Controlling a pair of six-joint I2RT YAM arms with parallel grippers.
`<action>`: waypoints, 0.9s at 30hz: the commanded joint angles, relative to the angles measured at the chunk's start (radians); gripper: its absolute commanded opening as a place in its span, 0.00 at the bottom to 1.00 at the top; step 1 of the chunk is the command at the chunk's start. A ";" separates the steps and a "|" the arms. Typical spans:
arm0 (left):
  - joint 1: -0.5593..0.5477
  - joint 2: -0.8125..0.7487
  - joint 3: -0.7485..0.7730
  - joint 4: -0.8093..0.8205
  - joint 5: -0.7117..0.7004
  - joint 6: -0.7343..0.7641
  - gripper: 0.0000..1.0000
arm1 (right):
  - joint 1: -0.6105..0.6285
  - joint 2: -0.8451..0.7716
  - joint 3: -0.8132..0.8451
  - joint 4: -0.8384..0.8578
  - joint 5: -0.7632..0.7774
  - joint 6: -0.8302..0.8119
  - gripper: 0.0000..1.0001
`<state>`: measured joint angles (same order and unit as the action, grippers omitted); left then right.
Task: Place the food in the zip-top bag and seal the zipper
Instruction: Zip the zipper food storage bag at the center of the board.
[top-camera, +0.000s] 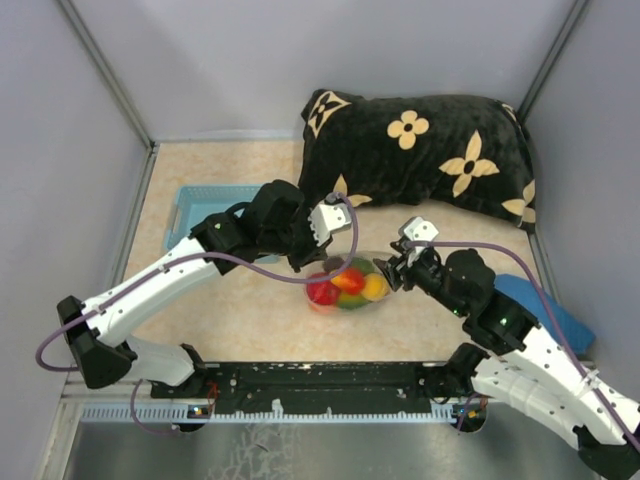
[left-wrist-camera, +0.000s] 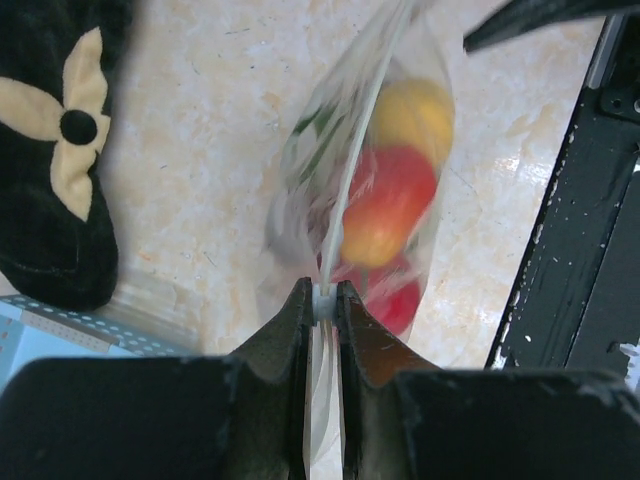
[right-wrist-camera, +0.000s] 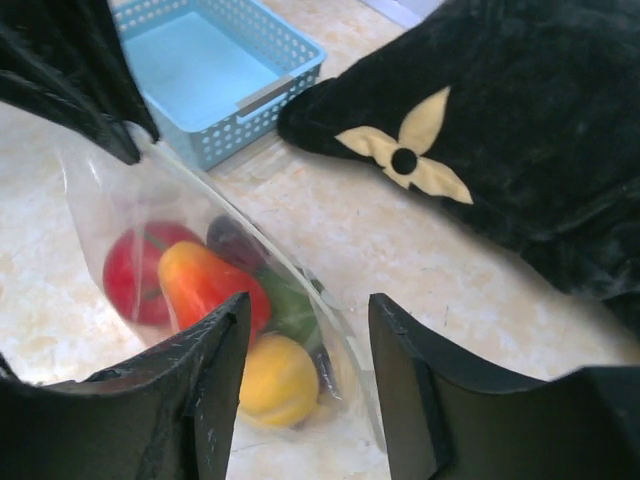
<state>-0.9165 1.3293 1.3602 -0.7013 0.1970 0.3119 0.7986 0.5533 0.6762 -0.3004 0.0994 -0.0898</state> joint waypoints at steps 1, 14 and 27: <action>-0.015 0.051 0.084 -0.051 0.049 0.029 0.00 | -0.008 0.062 0.100 0.027 -0.145 -0.066 0.55; -0.037 0.042 0.076 -0.033 0.120 0.040 0.00 | -0.008 0.249 0.092 0.121 -0.268 -0.152 0.67; -0.038 -0.061 -0.031 -0.004 0.021 -0.007 0.00 | -0.009 0.169 0.050 0.132 0.023 -0.104 0.00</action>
<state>-0.9493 1.3357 1.3674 -0.7002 0.2653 0.3325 0.7967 0.7906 0.7265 -0.2173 -0.0624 -0.2100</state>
